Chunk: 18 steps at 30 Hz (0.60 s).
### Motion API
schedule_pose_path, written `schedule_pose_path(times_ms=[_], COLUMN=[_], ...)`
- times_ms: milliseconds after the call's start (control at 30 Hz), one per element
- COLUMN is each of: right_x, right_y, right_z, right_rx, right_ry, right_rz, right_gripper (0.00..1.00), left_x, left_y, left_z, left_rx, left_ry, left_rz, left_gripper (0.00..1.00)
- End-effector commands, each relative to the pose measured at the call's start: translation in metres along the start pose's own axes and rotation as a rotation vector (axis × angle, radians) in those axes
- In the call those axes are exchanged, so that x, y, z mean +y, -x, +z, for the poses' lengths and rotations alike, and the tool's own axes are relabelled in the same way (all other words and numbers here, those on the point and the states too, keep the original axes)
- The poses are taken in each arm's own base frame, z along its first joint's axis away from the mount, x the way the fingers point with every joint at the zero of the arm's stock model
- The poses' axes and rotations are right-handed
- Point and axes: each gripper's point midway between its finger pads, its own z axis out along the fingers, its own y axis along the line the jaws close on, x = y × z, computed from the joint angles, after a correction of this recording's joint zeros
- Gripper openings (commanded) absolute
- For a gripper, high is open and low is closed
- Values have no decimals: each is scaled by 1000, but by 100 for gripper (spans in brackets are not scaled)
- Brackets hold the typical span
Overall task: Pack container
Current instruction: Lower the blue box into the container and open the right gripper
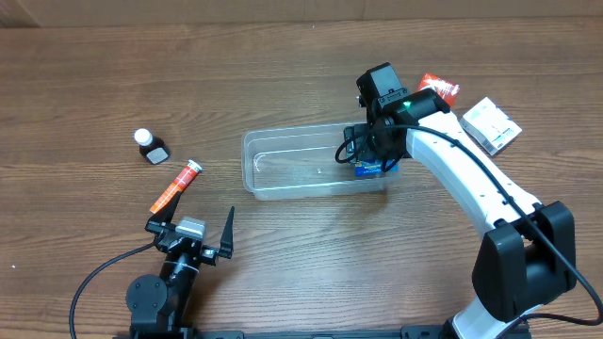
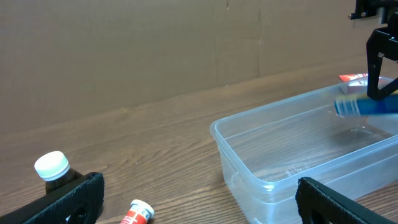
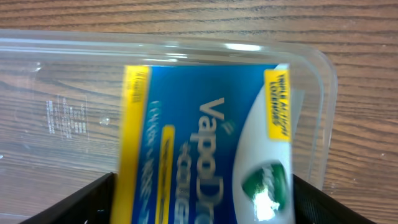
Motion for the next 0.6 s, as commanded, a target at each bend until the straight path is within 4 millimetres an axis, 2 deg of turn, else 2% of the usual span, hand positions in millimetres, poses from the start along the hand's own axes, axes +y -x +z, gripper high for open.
schedule_pose_path(times_ms=[0,233,300,500,567], right_x=[0,1,6,12,13], right_y=[0,1,-2,9,16], right_z=[1,1,-2,-42,-55], right_rx=[-5,-6,9,8,-14], right_ry=[2,4,36,58,62], right_rz=[1,1,1,1,3], right_gripper=[88,88,85,68,70], left_x=[4,4,4,4,4], left_y=[1,1,1,1,1], left_z=[-1,-1,-1,-1,-1], left_rx=[-6,-6,-6,-6,-6], left_ry=[17,17,17,17,17], left_rz=[10,10,10,10,10], left_gripper=[100,100,100,100,100])
